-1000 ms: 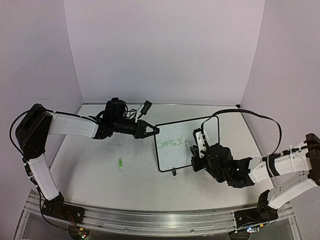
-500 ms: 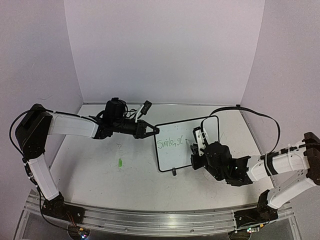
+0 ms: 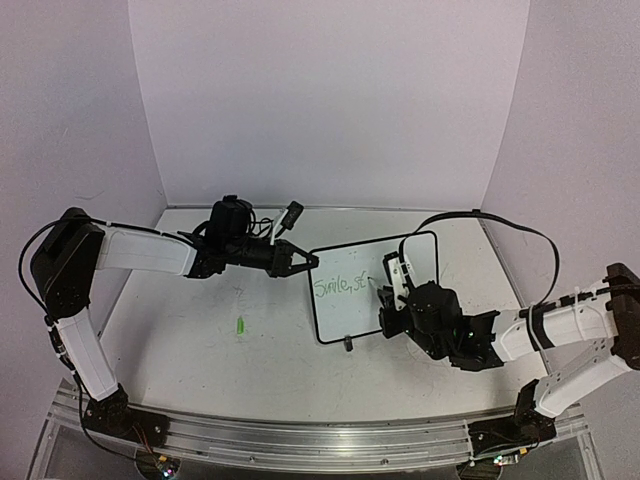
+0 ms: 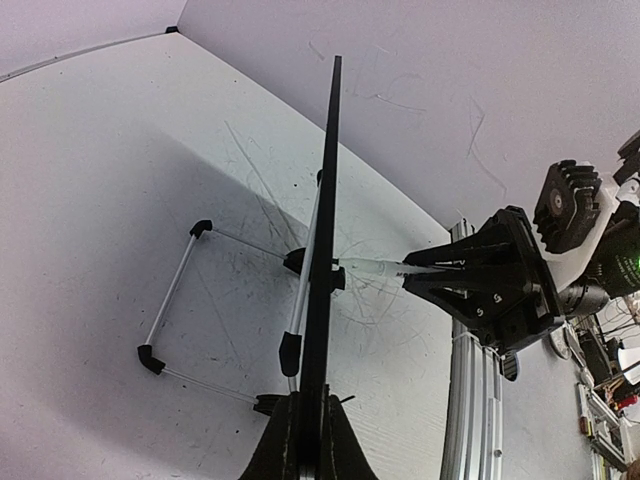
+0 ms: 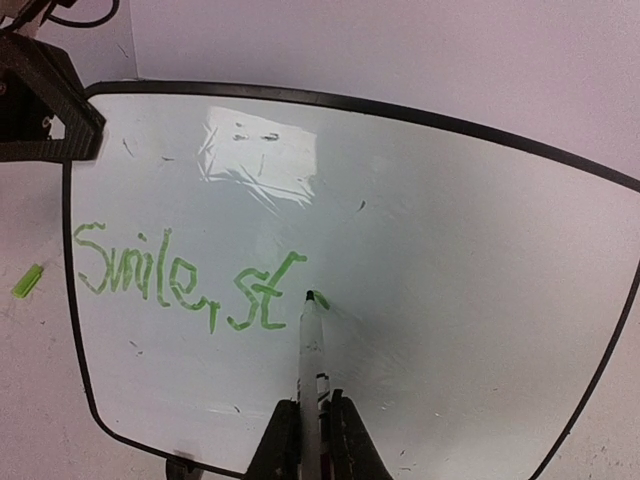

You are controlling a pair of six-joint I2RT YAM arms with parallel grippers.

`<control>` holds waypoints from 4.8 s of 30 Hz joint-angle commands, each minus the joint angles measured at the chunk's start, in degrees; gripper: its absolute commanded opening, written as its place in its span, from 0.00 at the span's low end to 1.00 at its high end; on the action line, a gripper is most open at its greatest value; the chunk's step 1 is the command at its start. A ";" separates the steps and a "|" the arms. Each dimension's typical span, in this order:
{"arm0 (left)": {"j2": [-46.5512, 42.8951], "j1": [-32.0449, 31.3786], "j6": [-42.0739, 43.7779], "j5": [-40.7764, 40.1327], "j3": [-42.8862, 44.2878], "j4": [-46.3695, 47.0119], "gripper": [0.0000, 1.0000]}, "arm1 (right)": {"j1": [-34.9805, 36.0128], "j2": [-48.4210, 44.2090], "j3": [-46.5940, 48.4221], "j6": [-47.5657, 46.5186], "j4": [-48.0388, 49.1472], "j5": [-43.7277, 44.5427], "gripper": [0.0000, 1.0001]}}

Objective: Write a sentence on the whiteboard

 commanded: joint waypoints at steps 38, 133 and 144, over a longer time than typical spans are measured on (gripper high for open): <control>-2.33 -0.39 1.29 -0.04 0.40 -2.72 0.00 | 0.15 -0.50 0.51 2.71 -2.18 3.27 0.00; -2.22 -0.48 1.79 -0.29 0.71 -3.15 0.00 | 0.36 -1.18 -0.22 2.61 -3.27 2.04 0.00; -2.31 -0.51 1.74 -0.25 0.68 -3.25 0.00 | 0.48 -2.58 -1.58 4.61 -4.81 3.16 0.00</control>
